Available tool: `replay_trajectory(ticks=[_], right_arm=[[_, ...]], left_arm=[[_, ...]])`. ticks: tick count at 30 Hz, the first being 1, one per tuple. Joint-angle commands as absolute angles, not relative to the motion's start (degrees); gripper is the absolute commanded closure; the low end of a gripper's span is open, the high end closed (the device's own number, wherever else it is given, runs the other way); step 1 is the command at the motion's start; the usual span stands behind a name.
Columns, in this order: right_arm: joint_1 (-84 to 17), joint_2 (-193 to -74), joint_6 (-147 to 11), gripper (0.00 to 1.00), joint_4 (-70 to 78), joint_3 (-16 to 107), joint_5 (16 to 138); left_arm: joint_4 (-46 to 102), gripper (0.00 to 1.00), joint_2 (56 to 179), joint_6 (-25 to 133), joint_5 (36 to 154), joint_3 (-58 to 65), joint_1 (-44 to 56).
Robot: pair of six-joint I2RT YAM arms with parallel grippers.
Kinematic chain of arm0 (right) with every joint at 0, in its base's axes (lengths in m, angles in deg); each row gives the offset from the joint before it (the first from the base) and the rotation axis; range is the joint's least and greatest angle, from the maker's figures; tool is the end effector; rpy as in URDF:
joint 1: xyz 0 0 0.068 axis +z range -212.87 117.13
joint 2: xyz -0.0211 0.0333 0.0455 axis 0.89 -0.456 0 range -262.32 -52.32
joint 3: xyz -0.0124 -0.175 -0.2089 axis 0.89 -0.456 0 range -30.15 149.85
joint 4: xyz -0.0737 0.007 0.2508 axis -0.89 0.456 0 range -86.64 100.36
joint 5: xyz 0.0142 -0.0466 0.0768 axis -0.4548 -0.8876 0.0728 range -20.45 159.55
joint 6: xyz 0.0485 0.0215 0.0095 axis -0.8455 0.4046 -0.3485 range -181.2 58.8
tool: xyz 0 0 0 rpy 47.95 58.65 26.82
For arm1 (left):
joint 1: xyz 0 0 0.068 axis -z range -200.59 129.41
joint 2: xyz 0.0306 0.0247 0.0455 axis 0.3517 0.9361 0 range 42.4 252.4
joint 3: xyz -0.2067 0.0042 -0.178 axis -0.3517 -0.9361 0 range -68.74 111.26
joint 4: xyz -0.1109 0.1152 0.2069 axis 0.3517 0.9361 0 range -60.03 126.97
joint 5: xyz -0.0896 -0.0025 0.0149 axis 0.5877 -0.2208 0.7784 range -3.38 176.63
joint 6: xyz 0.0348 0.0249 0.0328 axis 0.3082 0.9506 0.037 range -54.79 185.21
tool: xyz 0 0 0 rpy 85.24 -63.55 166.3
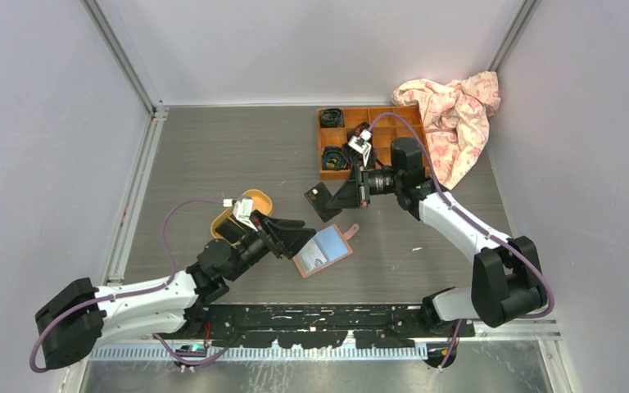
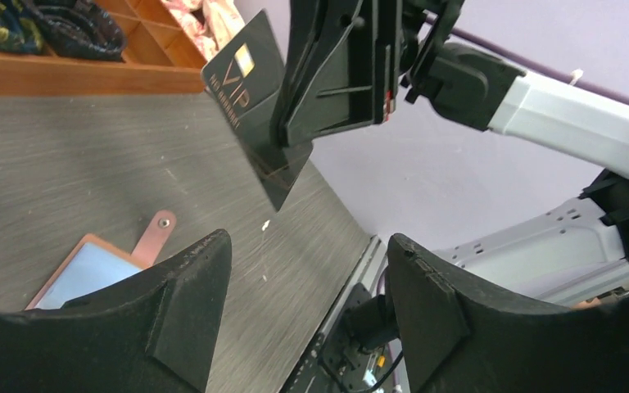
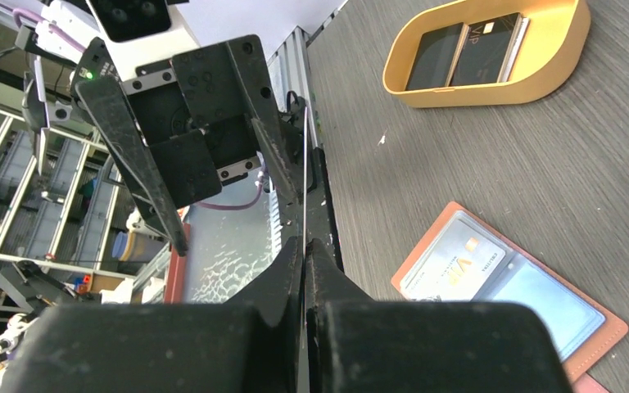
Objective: Put the credit cards into the card holder
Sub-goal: Insert the credit card into the card slot.
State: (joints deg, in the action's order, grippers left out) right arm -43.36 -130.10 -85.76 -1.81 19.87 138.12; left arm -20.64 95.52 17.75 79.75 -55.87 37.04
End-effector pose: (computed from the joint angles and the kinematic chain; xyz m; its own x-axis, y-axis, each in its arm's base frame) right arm 0.2616 0.1280 0.2771 -0.7168 -0.0930 -0.6911 -0.6973 0.1055 0.7090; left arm 0.1080 -0.1622 0.2318 -0.5063 -0.5676 -0.6492 0.5953 0.3147 -0.7393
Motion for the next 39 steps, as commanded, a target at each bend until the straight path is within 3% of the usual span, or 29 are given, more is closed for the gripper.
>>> replay_trajectory(ticks=[1, 19, 26, 29, 31, 37, 39], right_arm=[[-42.3, -130.7, -85.9, 0.99, -4.8, 20.8, 140.3], [-39.0, -130.8, -85.3, 0.99, -4.7, 21.0, 142.1], [-38.8, -130.7, -83.9, 0.99, -3.3, 21.1, 142.5], [-38.7, -131.0, -82.9, 0.95, -2.6, 21.2, 142.7], [-38.5, -131.1, -80.9, 0.88, -0.5, 21.5, 142.8], [-39.5, -130.4, -62.6, 0.43, 19.4, 26.8, 142.4], [-39.8, -129.2, -57.7, 0.32, 22.9, 27.1, 142.4]], left_arm=[[-24.8, 0.31, 95.9, 17.0, 79.4, -52.3, 36.0], [-40.2, 0.55, 109.2, 8.2, 89.6, -51.4, 30.0], [-41.4, 0.8, 109.2, 8.4, 90.0, -53.2, 28.6], [-41.1, 0.97, 108.8, 9.2, 91.8, -53.4, 27.5], [-41.0, 1.0, 108.6, 10.5, 93.8, -53.4, 26.7], [-34.8, 1.0, 105.2, 16.2, 103.0, -55.3, 23.5], [-29.5, 1.0, 102.6, 19.2, 107.3, -55.4, 22.9]])
